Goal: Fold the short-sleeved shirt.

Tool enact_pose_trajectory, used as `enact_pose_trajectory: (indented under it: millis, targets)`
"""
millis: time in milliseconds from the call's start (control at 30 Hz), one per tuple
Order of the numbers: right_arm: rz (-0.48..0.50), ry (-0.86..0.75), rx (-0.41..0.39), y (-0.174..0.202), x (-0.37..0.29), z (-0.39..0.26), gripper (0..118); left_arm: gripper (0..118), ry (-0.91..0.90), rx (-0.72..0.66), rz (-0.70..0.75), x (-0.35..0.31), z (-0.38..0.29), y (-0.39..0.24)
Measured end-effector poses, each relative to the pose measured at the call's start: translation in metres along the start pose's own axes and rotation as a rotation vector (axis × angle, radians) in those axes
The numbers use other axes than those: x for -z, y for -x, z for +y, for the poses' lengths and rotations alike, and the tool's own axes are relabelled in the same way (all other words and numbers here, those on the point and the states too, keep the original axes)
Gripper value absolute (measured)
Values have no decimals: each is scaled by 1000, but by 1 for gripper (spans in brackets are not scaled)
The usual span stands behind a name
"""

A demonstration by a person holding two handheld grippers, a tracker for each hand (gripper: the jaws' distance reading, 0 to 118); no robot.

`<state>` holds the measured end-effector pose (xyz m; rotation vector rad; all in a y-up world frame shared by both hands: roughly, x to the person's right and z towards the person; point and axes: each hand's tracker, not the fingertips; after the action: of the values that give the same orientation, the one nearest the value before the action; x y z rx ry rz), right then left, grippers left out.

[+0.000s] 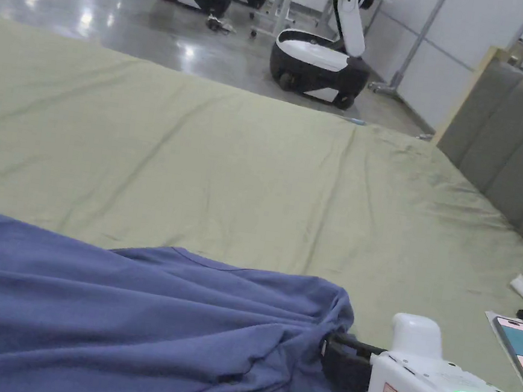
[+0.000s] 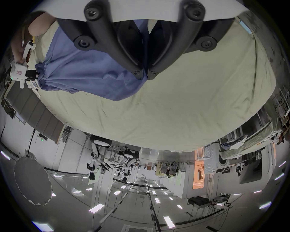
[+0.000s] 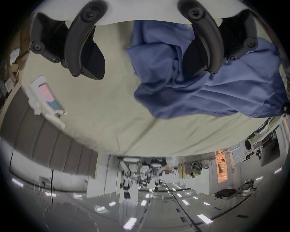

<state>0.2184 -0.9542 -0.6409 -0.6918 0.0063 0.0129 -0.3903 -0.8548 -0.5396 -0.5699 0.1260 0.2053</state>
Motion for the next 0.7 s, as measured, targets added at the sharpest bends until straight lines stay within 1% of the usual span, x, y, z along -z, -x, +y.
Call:
enact_pose_trajectory:
  millis: [33,67,100,133,167,200,233,267,300,367,467,500,600,700]
  targets:
    - [49,80,16,2,8,3,85,3,2,6,3,1,1,0]
    - [77,134,31,2,15,1,63,3,6,11,3,2,2,1]
    - [107,154,29,2,18,-2,60,3,10,15,3,3,3,2]
    - [128,151,27,3,17,-4,60,3,13,18,5,2,2,1]
    - [80,101,-11,5,15,-2,57,3,17,22,6,2,2,1]
    - [107,99,-17,4,13,0,38,3,17,23,5,2,2,1]
    - [148,79,-14,3,10,1,9,3,18,21,5,2,2,3]
    - [111,64,-2,4,4,2,10,3,13,16,0,-1,3,4]
    - [117,55,-16,13,-8,5,10,3,6,13,-5,-5,5,4]
    - [110,5,-25,15,-27,12,10,3,-9,6,-13,-18,13,3]
    - [133,-105,12,8,-67,33,10,3,-61,15,-16,-43,33,4]
    - [124,-147,9,5,-83,42,10,3,-86,30,-13,-53,43,7]
    - [92,-249,-50,-1,-135,73,10,3,-135,23,-16,-83,74,13]
    - [73,-343,-74,-10,-187,107,9,3,-207,13,0,-117,112,22]
